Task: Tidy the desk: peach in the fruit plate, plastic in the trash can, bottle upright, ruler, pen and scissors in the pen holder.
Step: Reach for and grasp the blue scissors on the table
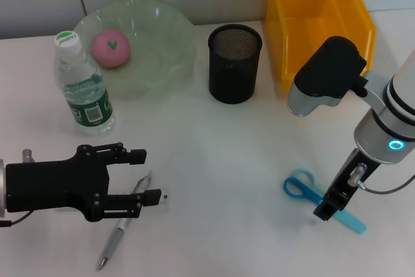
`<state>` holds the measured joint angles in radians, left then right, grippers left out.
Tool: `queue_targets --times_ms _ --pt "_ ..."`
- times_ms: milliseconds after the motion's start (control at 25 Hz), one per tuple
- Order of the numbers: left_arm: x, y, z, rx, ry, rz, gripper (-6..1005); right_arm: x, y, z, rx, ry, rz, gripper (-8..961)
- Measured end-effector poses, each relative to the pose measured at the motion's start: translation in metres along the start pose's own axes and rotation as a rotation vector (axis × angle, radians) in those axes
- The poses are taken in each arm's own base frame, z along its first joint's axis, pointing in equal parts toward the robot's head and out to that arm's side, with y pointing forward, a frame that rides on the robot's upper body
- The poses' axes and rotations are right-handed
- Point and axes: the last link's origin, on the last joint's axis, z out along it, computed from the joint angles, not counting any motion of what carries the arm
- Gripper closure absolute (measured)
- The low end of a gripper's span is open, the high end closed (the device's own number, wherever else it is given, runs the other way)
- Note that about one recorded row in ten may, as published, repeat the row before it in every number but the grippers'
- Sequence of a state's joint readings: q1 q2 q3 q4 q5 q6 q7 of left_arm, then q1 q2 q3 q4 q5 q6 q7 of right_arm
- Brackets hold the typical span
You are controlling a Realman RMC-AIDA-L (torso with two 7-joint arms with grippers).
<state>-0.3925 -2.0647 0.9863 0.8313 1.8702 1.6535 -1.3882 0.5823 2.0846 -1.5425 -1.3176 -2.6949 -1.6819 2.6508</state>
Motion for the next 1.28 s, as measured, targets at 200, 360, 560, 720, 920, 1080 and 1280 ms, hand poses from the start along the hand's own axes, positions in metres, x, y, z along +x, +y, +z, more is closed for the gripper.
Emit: queue_targets --times_ms 200,360,560,720,920,1080,1280 --pt "0.0006 -0.0005 -0.0002 0.001 0.001 0.001 203 -0.0003 -0.0015 0.0009 0.005 -0.002 0.002 342" --pt "0.0007 -0.0009 -0.0008 0.003 0.001 0.002 203 0.0003 -0.0027 0.0036 0.004 0.001 0.008 448" --pt "0.0008 -0.0011 -0.0012 0.005 0.003 0.001 203 -0.0008 -0.0030 0.0039 0.006 0.000 0.007 483" --pt "0.0012 -0.0015 -0.0014 0.006 0.004 0.002 203 -0.0012 -0.0035 0.0043 0.007 -0.003 0.008 511" --pt "0.0035 -0.0025 -0.0002 0.003 0.004 0.008 203 -0.0011 -0.0036 0.0048 0.007 -0.002 0.007 547" --pt "0.0047 -0.0030 0.0005 0.001 0.004 0.012 203 -0.0014 -0.0036 0.0052 0.005 0.000 0.007 575" --pt "0.0049 -0.0032 0.0004 0.002 0.005 0.012 203 -0.0015 -0.0032 0.0057 0.001 0.002 0.007 599"
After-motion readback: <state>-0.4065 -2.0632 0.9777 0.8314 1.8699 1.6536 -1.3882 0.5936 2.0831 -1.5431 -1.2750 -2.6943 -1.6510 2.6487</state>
